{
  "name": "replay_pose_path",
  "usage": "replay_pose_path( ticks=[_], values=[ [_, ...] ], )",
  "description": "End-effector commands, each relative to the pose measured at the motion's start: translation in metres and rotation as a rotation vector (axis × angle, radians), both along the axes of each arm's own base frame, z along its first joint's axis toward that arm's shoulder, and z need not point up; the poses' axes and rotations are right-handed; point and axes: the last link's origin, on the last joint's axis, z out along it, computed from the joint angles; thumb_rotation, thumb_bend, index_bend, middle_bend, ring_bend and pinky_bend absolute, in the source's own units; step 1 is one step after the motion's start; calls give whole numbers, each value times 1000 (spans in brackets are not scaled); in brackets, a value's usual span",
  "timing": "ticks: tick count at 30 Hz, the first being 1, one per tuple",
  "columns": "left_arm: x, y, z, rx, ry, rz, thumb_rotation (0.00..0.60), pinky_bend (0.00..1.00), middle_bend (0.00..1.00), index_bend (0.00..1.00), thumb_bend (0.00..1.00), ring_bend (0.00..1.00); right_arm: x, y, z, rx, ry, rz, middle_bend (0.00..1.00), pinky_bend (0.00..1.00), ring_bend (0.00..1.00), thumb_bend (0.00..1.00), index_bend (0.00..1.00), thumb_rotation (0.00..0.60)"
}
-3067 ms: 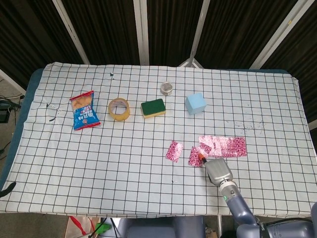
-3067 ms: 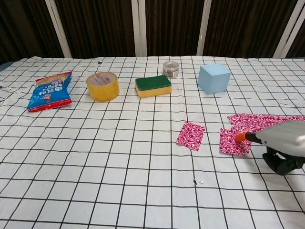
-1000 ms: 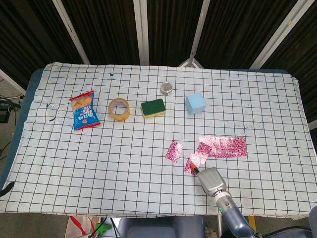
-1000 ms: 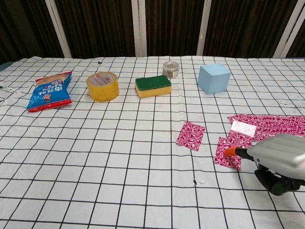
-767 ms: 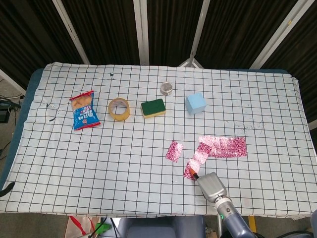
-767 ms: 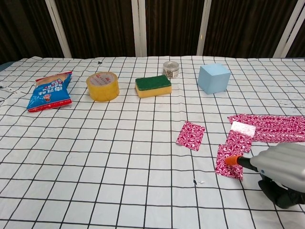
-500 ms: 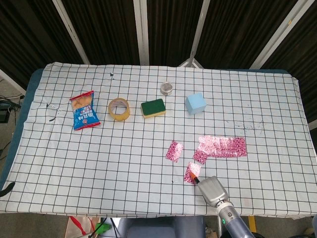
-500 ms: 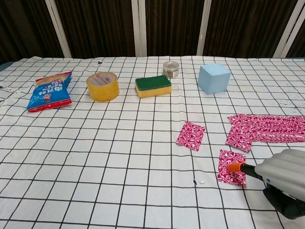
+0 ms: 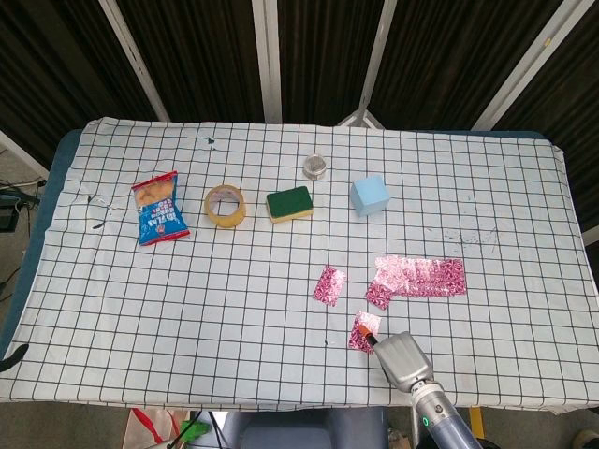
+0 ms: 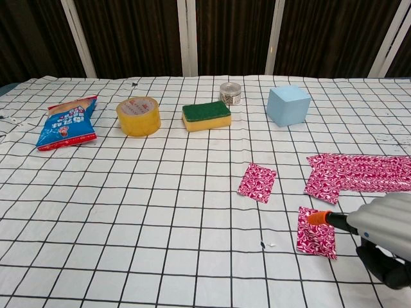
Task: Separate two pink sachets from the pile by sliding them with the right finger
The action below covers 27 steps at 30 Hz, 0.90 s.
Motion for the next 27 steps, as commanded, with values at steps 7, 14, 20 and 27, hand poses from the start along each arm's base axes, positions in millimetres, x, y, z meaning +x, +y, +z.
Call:
replay_pose_path(
  ticks=[7,14,20,27],
  values=[
    [-1,0,2,4,-6,-1,600,74,22,170,258,0,-6,-49,47,-265,-222,-80,389,215,460,780,1,600],
    [0,-1,1,-2,-11,-6,600,74,22,170,258,0,-48,-60,95,-407,-307,-202,78,98,211,770,0,600],
    [0,-2,2,2,-14,-7,600,74,22,170,258,0,-80,-36,127,-473,-279,-203,35,63,142,647,0,600],
    [-1,-4,5,5,-21,-7,600,74,22,170,258,0,-101,2,147,-592,-281,-168,29,41,102,641,0,600]
  ],
)
